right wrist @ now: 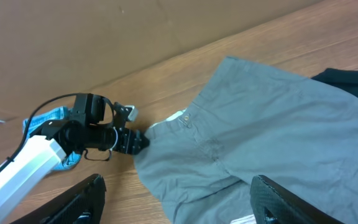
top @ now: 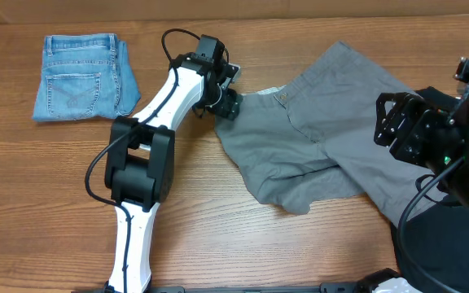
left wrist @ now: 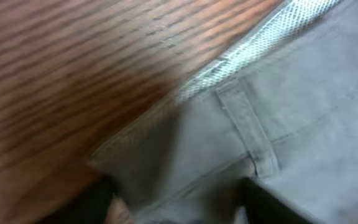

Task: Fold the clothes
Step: 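Drag the grey shorts leftward to the table center with the right gripper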

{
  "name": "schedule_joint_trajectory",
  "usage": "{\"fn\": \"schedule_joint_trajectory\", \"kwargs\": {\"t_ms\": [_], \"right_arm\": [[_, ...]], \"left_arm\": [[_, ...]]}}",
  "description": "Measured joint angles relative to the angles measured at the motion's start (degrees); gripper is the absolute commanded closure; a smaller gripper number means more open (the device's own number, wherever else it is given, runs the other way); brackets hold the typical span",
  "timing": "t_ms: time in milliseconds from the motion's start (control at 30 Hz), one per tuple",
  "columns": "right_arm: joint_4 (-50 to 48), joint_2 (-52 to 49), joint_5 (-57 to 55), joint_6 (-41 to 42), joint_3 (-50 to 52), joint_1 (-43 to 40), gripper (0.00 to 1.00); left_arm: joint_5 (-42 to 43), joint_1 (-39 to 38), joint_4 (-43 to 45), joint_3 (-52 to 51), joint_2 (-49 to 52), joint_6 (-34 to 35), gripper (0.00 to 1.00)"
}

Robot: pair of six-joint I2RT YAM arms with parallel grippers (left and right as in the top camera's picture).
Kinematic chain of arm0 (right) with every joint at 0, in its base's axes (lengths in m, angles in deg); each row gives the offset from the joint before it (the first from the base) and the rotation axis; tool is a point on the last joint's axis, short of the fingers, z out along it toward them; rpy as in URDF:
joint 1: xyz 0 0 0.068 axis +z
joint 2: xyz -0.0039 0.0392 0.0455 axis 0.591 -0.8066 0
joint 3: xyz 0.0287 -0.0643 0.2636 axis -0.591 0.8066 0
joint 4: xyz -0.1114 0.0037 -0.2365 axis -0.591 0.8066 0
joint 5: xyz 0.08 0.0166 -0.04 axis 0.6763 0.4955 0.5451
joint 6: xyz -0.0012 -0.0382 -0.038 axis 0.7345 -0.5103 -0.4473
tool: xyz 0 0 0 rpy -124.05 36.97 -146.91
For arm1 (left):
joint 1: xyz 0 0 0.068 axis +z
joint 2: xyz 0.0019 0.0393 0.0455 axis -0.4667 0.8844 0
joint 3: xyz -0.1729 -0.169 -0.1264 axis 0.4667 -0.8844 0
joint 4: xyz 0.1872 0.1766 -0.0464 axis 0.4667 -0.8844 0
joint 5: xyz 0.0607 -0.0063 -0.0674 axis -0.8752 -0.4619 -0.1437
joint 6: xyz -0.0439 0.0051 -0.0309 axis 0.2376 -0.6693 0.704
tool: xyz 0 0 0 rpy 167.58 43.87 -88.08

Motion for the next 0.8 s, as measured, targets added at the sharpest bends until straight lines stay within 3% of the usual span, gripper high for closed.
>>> {"fn": "schedule_joint_trajectory", "kwargs": {"t_ms": [33,300,600,667,700,800], "right_arm": [[0.1,0.0,0.0,0.0,0.0,0.0,0.23],[1.3,0.0,-0.3,0.0,0.0,0.0,0.24],[6.6,-3.9,-1.5,1.2,0.0,0.0,0.22],[6.6,-5.7,-1.5,1.9,0.3,0.0,0.21],[6.6,-6.6,-1.5,2.0,0.6,0.0,0.20],[6.6,-10.0,-1.5,2.6,1.2,0.0,0.15]], "left_arm": [[-0.5,0.0,-0.1,0.0,0.0,-0.2,0.95],[-8.5,1.6,-8.4,1.0,0.0,7.8,0.96],[-13.1,20.2,-19.8,1.1,-3.8,15.6,0.96],[-14.0,24.5,-20.2,1.1,-7.7,16.0,0.80],[-14.3,26.1,-20.3,1.1,-10.2,16.3,0.67],[-14.7,28.4,-20.7,1.2,-19.1,17.0,0.49]]}}
